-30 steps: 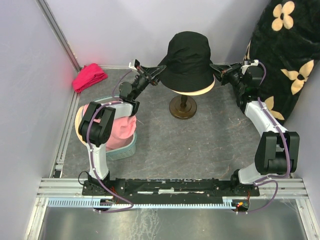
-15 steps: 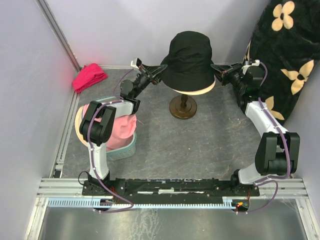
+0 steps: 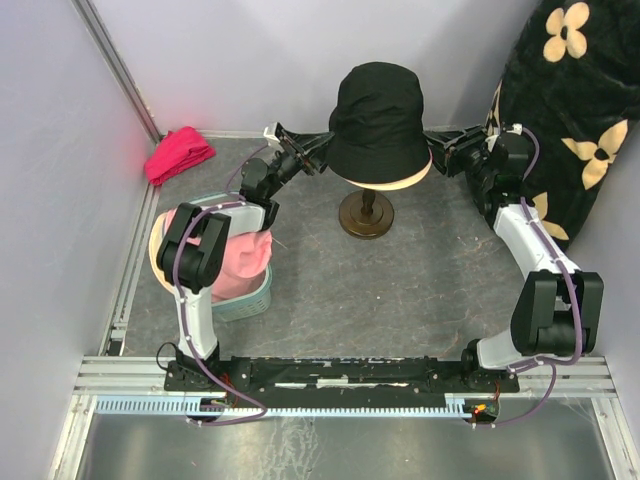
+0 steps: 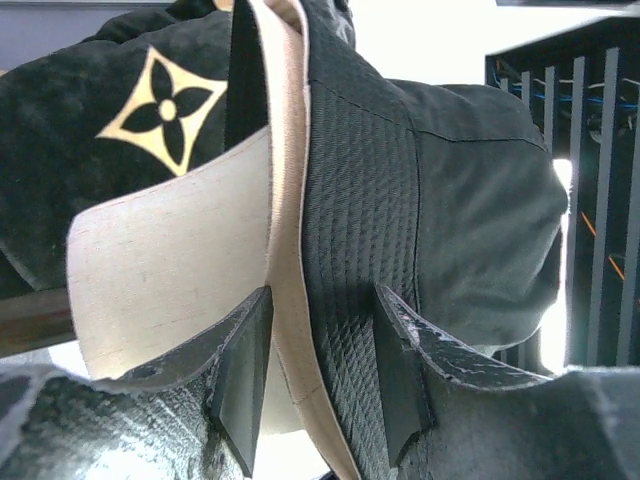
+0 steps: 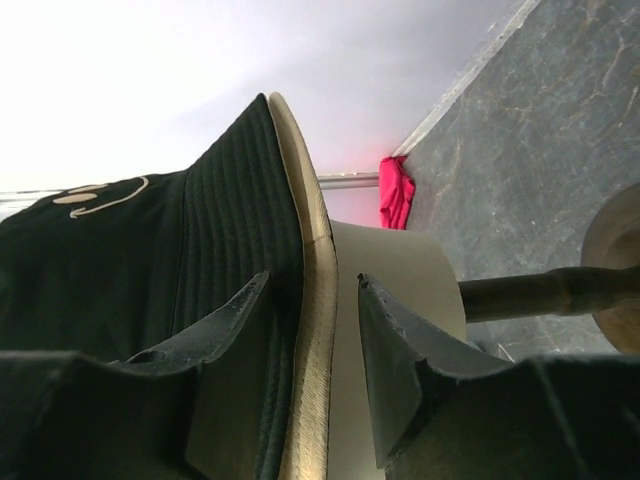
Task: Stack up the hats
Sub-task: Stack the hat on the hat.
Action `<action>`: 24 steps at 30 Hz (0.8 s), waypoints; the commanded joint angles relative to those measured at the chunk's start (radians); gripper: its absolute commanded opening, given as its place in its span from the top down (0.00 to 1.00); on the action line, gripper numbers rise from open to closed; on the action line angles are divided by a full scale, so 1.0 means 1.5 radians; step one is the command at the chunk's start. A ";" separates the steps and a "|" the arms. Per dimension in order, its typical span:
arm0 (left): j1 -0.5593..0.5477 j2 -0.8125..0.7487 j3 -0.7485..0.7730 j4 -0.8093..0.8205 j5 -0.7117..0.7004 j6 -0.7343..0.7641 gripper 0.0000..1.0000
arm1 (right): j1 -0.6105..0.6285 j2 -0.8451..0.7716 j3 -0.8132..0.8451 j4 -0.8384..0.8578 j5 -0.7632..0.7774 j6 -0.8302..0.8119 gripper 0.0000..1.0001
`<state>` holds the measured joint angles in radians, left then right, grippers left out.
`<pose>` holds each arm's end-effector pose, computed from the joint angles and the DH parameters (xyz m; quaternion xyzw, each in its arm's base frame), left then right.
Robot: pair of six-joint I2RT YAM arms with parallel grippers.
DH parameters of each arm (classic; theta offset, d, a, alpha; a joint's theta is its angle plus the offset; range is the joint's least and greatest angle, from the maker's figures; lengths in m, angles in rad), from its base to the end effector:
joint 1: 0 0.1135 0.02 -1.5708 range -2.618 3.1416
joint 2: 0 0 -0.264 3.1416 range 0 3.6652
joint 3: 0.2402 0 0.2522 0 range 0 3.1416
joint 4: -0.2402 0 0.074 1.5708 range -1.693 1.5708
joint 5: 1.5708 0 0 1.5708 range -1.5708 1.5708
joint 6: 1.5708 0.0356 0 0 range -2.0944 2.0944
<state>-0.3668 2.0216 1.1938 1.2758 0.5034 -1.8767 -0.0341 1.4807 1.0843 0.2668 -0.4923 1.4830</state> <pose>0.4043 -0.1737 0.2569 -0.1998 0.5200 -0.7961 0.2365 0.3502 0.0049 0.3236 0.3846 0.6396 0.5612 0.3579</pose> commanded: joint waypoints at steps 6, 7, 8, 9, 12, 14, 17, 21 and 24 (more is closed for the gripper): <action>0.018 -0.103 -0.058 -0.154 -0.030 0.113 0.30 | -0.006 -0.064 0.032 -0.100 0.015 -0.079 0.51; 0.021 -0.113 -0.062 -0.165 -0.034 0.123 0.30 | -0.007 -0.069 0.033 -0.116 0.021 -0.086 0.51; 0.023 -0.120 -0.064 -0.177 -0.038 0.135 0.30 | -0.007 -0.075 0.035 -0.129 0.026 -0.094 0.50; 0.024 -0.127 -0.065 -0.188 -0.041 0.142 0.30 | -0.007 -0.081 0.037 -0.142 0.032 -0.104 0.50; 0.026 -0.139 -0.060 -0.201 -0.047 0.149 0.30 | -0.008 -0.100 0.043 -0.176 0.049 -0.129 0.50; 0.026 -0.143 -0.056 -0.203 -0.052 0.149 0.30 | -0.008 -0.114 0.055 -0.204 0.063 -0.148 0.50; 0.025 -0.155 -0.050 -0.215 -0.058 0.155 0.30 | -0.009 -0.136 0.073 -0.253 0.091 -0.181 0.50; 0.026 -0.171 -0.035 -0.243 -0.059 0.168 0.30 | -0.009 -0.167 0.094 -0.310 0.128 -0.218 0.50; 0.026 -0.186 -0.029 -0.276 -0.065 0.186 0.30 | -0.009 -0.184 0.104 -0.337 0.149 -0.236 0.50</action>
<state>-0.3313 1.8130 1.0996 0.9058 0.4267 -1.6852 -0.0422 1.2621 1.1770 -0.1616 -0.3408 1.2083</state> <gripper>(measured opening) 0.696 0.498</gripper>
